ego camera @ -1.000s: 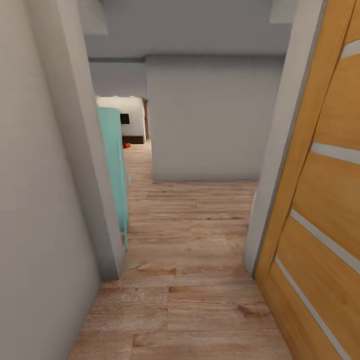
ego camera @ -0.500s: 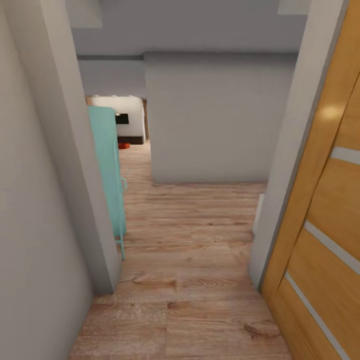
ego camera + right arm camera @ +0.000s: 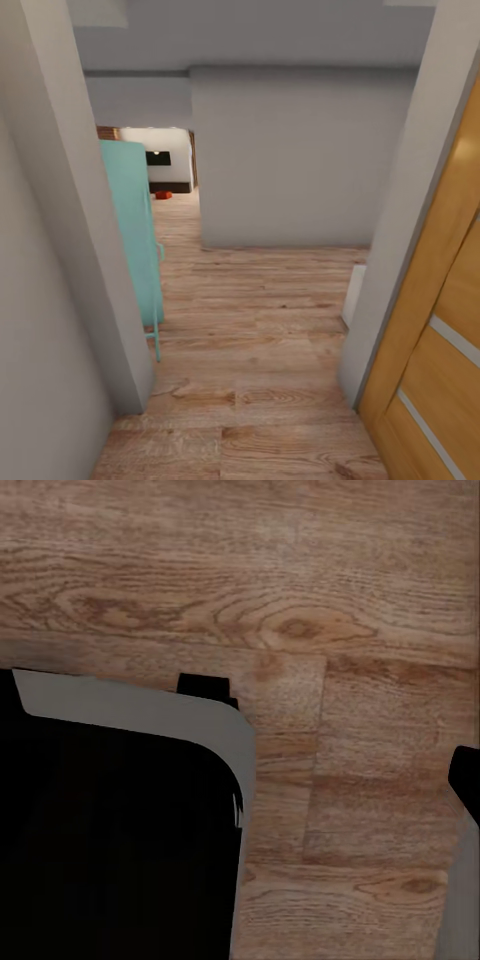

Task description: Move the two storage containers from the living room to the garage. In the garage, place one container on the floor and stack the other container on top of it (either order is fine).

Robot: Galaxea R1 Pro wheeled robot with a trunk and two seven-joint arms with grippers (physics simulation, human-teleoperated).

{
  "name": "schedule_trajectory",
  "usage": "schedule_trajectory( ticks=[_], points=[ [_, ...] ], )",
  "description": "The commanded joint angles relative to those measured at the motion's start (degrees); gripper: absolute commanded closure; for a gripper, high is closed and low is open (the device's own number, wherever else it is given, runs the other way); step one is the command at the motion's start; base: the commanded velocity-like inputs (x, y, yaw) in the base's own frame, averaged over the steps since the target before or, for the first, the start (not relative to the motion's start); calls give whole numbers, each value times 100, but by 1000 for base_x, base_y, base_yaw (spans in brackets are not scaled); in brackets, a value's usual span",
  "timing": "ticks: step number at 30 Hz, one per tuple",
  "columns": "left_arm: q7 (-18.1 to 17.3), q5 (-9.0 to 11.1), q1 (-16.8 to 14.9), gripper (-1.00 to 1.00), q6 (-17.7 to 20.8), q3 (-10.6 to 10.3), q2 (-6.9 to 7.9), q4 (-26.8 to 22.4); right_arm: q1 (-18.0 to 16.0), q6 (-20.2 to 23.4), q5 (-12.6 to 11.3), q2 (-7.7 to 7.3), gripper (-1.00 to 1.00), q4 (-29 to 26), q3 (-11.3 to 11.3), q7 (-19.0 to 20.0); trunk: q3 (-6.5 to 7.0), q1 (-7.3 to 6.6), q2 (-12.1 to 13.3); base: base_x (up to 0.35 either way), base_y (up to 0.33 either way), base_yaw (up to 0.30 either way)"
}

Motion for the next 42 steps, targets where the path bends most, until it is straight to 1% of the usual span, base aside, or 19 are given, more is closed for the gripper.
schedule_trajectory(
  ticks=[1, 11, 25, 42],
  points=[
    [6, 18, -1, -100, -15, -2, 0, -3, -7, -32, -46, 2, -100, 18, 54, -3, -5, 3, -2, 333, 0, 0],
    [6, 32, 0, -100, -14, -6, 14, -4, -7, -10, -31, 24, -100, 17, 71, -28, -5, 3, -2, 333, 0, 0],
    [6, 61, 6, -100, -13, 0, 17, 8, -7, 49, -83, 60, -100, 17, 60, -80, -5, 3, -2, 333, 0, 0],
    [6, 61, 2, -100, -15, 5, 17, 10, -7, 18, -60, 13, -100, 17, 62, -82, -5, 3, -2, 333, 0, 0]
  ],
)
